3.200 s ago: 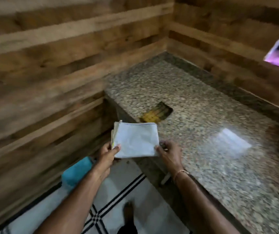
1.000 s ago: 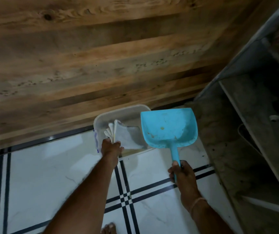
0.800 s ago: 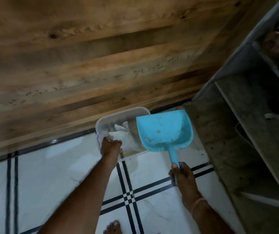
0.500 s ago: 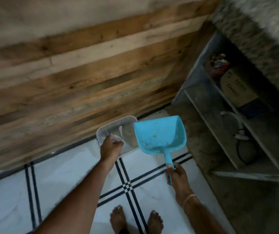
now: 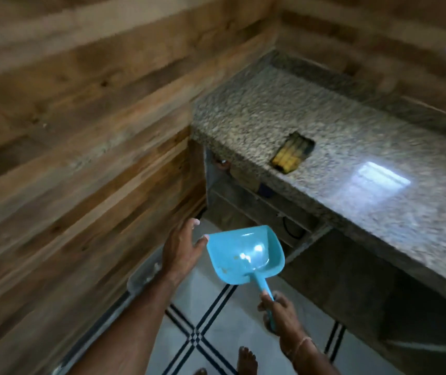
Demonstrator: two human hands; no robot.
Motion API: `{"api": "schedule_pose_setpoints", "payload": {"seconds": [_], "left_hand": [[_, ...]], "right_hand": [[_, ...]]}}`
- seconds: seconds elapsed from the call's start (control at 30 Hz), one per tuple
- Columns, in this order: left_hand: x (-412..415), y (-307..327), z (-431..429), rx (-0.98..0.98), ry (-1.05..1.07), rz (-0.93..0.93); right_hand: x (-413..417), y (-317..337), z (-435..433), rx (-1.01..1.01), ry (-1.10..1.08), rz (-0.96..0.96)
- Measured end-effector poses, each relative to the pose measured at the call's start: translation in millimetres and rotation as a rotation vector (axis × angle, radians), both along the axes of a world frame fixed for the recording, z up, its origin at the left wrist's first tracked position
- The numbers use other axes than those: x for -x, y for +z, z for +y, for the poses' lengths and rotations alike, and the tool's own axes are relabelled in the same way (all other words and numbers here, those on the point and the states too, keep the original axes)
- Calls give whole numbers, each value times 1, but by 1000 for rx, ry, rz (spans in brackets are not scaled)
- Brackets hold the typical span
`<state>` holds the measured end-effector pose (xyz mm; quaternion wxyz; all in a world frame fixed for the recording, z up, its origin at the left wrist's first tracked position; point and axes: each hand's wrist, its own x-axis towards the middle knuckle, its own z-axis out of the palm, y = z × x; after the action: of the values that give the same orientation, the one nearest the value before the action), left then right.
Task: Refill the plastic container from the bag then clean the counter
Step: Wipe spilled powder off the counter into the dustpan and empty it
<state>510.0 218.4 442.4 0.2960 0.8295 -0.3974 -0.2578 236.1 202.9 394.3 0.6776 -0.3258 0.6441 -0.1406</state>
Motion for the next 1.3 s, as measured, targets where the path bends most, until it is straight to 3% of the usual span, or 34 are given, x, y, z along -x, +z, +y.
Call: {"api": "schedule_pose_setpoints", "payload": {"seconds": [0.37, 0.5, 0.77, 0.97, 1.07, 1.17, 1.3], "left_hand": [[81, 73, -165, 57, -394, -112], [96, 74, -214, 67, -450, -110], [103, 56, -337, 65, -612, -377], [103, 29, -399, -118, -686, -484], [100, 21, -412, -23, -707, -570], [95, 18, -425, 23, -731, -473], [99, 19, -428, -93, -662, 18]], "right_hand": [[54, 40, -37, -54, -349, -64], [68, 40, -63, -66, -402, -76], [55, 25, -87, -85, -399, 31], [41, 11, -85, -124, -479, 39], [34, 3, -86, -119, -521, 16], [28, 0, -88, -111, -542, 30], [28, 4, -83, -118, -566, 32]]}}
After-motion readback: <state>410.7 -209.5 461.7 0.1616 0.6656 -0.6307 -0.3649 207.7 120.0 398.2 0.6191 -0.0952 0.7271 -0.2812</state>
